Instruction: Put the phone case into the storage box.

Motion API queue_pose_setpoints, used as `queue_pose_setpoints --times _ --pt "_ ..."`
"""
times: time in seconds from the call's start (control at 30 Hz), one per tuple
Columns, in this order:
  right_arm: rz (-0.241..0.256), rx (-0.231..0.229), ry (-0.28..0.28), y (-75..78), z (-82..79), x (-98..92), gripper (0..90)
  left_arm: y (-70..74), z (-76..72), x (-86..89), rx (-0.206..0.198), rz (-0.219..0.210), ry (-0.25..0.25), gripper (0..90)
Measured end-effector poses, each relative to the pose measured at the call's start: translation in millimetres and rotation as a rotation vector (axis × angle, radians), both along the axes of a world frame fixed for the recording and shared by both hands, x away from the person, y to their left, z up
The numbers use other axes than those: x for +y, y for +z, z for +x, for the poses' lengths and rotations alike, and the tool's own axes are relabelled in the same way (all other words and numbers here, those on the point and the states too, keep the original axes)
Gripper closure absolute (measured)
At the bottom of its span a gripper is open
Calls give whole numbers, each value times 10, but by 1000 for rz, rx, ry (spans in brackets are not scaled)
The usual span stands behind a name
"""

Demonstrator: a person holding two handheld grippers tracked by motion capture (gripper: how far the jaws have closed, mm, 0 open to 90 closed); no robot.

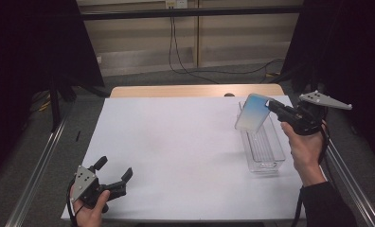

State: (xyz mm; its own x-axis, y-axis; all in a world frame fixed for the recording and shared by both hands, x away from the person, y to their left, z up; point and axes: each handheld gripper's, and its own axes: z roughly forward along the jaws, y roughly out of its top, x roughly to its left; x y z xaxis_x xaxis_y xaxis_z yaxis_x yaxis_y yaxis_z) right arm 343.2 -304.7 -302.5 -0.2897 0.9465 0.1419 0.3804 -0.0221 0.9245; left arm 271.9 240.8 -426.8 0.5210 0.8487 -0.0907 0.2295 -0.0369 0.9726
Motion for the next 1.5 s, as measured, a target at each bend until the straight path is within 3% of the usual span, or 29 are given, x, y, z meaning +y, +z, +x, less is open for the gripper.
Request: queue_pose_setpoints --times 0.07,0.23,0.4,0.5,0.6,0.67,0.9,1.2,1.5 --pt "-9 -5 12 17 22 -20 840 7 2 -15 -5 20 -6 21" --pt "-44 -9 -7 43 91 -84 840 1 23 -40 10 21 -11 21" --pt "-60 -12 -30 41 152 -150 839 3 37 -62 -18 64 6 23" --pt "-85 -15 -38 30 199 -178 839 -15 49 -87 8 28 -21 26" --pt "-94 -12 -48 -3 266 -209 839 -9 37 -118 -18 66 -33 27" --pt "-98 -12 -54 -18 305 -222 839 -15 34 -126 -18 45 -31 26" --pt "-125 4 -46 -61 455 -214 839 -48 92 -75 -16 30 -8 26" --pt "-131 19 -57 -144 615 -261 839 -43 86 -69 -21 35 -10 26" --pt "-143 6 -70 -195 738 -301 839 -52 84 -78 -21 47 -8 26"
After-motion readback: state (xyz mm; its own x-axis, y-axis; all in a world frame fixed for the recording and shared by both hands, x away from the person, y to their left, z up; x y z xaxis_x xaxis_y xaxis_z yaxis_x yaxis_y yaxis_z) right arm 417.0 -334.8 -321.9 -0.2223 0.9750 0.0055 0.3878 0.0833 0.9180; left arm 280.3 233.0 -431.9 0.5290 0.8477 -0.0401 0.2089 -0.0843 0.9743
